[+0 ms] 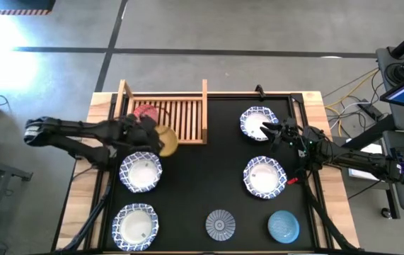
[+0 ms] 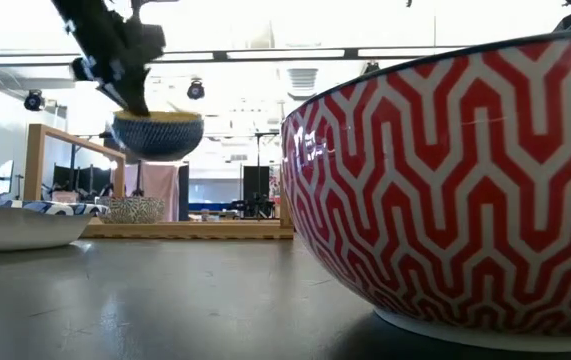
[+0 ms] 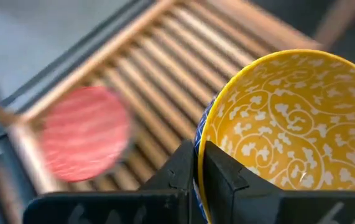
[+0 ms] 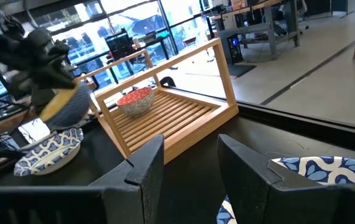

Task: Place and stack bowls onto a shelf
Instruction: Stack the patterned yellow bowl on top of the patterned red bowl on the shelf

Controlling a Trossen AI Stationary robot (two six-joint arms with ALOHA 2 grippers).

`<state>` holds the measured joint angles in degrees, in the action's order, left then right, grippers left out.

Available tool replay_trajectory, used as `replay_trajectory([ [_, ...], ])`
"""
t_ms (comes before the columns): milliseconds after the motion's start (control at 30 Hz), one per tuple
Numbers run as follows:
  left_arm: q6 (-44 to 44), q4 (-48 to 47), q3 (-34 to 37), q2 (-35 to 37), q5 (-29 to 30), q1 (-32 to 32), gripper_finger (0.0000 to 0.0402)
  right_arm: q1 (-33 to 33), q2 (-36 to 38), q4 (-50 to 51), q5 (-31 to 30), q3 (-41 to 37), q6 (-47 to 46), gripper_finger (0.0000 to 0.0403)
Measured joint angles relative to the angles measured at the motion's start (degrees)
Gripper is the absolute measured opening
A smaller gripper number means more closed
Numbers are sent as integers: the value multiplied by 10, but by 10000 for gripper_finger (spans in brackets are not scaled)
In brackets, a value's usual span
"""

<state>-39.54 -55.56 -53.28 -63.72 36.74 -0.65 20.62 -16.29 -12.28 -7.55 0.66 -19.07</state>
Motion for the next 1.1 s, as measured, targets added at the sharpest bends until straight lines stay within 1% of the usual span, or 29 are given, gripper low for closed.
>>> replay_trajectory([
  [167, -25, 12, 37, 39, 52, -112, 7, 0, 0, 0, 0, 0, 0, 139],
  [300, -34, 49, 67, 47, 52, -182, 8, 0, 0, 0, 0, 0, 0, 139],
  [433, -41, 89, 96, 43, 57, -231, 8, 0, 0, 0, 0, 0, 0, 139],
  [533, -45, 94, 102, 38, 71, -249, 9, 0, 0, 0, 0, 0, 0, 139],
  [800, -76, 87, 104, 37, 135, -258, 9, 0, 0, 0, 0, 0, 0, 139],
  [933, -83, 85, 113, 37, 136, -271, 9, 0, 0, 0, 0, 0, 0, 139],
  [1100, -82, 106, 133, 37, 121, -284, 9, 0, 0, 0, 0, 0, 0, 139],
])
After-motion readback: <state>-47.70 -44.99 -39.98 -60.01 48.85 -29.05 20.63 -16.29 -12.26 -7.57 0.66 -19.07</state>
